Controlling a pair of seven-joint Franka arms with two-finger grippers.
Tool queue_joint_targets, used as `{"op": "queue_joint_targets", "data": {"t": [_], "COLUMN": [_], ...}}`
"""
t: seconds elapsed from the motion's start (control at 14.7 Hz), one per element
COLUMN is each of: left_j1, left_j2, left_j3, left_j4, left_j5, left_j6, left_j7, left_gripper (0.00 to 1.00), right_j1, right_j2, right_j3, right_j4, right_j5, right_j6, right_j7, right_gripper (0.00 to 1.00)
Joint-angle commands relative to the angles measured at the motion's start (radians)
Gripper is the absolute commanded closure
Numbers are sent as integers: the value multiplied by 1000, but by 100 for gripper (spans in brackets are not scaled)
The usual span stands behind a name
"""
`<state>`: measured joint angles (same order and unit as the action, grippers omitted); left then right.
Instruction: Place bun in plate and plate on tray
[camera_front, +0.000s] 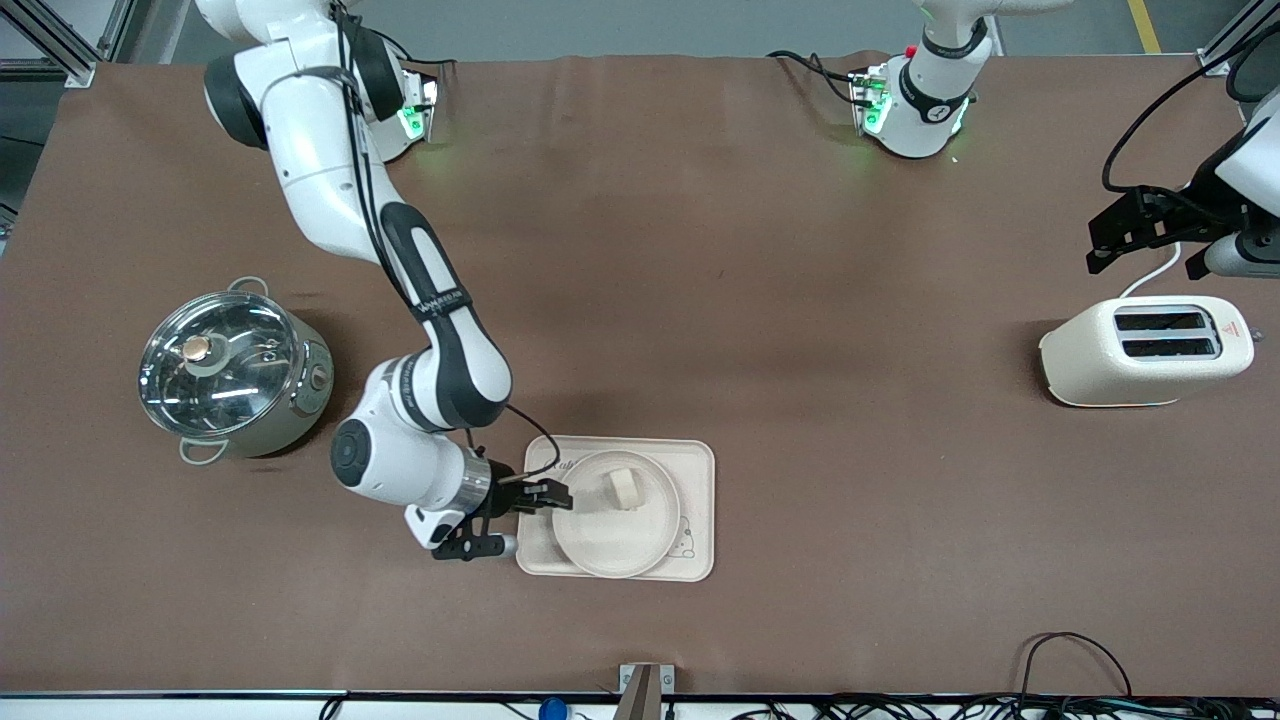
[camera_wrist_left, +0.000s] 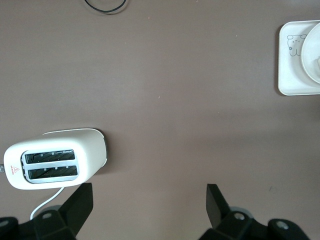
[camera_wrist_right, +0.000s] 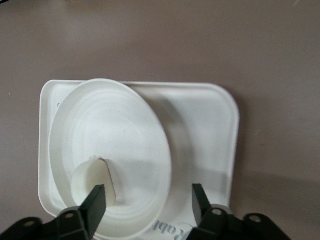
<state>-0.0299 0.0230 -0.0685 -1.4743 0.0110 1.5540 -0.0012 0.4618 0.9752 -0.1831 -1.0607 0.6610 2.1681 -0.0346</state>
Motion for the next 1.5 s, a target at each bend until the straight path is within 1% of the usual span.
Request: {"op": "queue_joint_targets", "data": {"t": [0.0, 0.07, 0.2, 0.27, 0.34, 0.41, 0.54, 0.61, 0.75, 0.88, 1.02, 1.09, 1.16, 1.23, 1.29, 1.36, 1.43], "left_j1": [4, 4, 2, 1, -1, -2, 4, 4, 2, -1, -1, -2, -4, -5, -7, -7, -5], "left_j2": [8, 8, 9, 14, 23, 25, 34, 34, 31, 23, 5, 3, 0, -3, -3, -1, -1], "left_j3": [1, 1, 1, 1, 1, 1, 1, 1, 3, -1, -1, -1, -1, -2, -4, -5, -5], "left_j4": [22, 22, 14, 14, 17, 17, 22, 23, 25, 26, 16, 15, 15, 14, 9, 14, 15], "left_j5": [-9, -9, -9, -9, -11, -11, -9, -9, -8, -8, -13, -13, -9, -6, -6, -6, -6], "left_j6": [-19, -20, -19, -17, -15, -12, -9, -9, -11, -14, -26, -25, -26, -26, -26, -29, -28], "left_j7": [7, 6, -3, -6, -8, -8, -6, 0, -3, -2, -8, -9, -10, -10, -10, -8, -5], "left_gripper": [0, 0, 0, 0, 0, 0, 0, 0, 0, 0, 0, 0, 0, 0, 0, 0, 0], "right_j1": [-12, -11, -6, -11, -18, -29, -28, -22, -22, -19, -18, -26, -50, -122, -171, -205, -221], "right_j2": [-117, -140, -196, -225, -246, -283, -352, -399, -501, -602, -706, -766, -823, -881, -924, -964, -998], "right_j3": [-54, -80, -143, -157, -168, -194, -228, -246, -245, -246, -239, -224, -179, -114, -60, -38, -30], "right_j4": [-38, -36, -38, -39, -39, -39, -56, -82, -146, -218, -289, -341, -387, -433, -468, -501, -530], "right_j5": [-107, -138, -207, -231, -241, -242, -259, -294, -383, -418, -487, -523, -550, -567, -575, -583, -589], "right_j6": [-112, -173, -227, -258, -322, -408, -476, -491, -508, -539, -565, -567, -565, -568, -574, -588, -591], "right_j7": [-4, -7, -5, -7, -8, -11, -10, -10, -11, -11, -11, -11, -11, -11, -11, -11, -13], "right_gripper": [0, 0, 0, 0, 0, 0, 0, 0, 0, 0, 0, 0, 0, 0, 0, 0, 0]}}
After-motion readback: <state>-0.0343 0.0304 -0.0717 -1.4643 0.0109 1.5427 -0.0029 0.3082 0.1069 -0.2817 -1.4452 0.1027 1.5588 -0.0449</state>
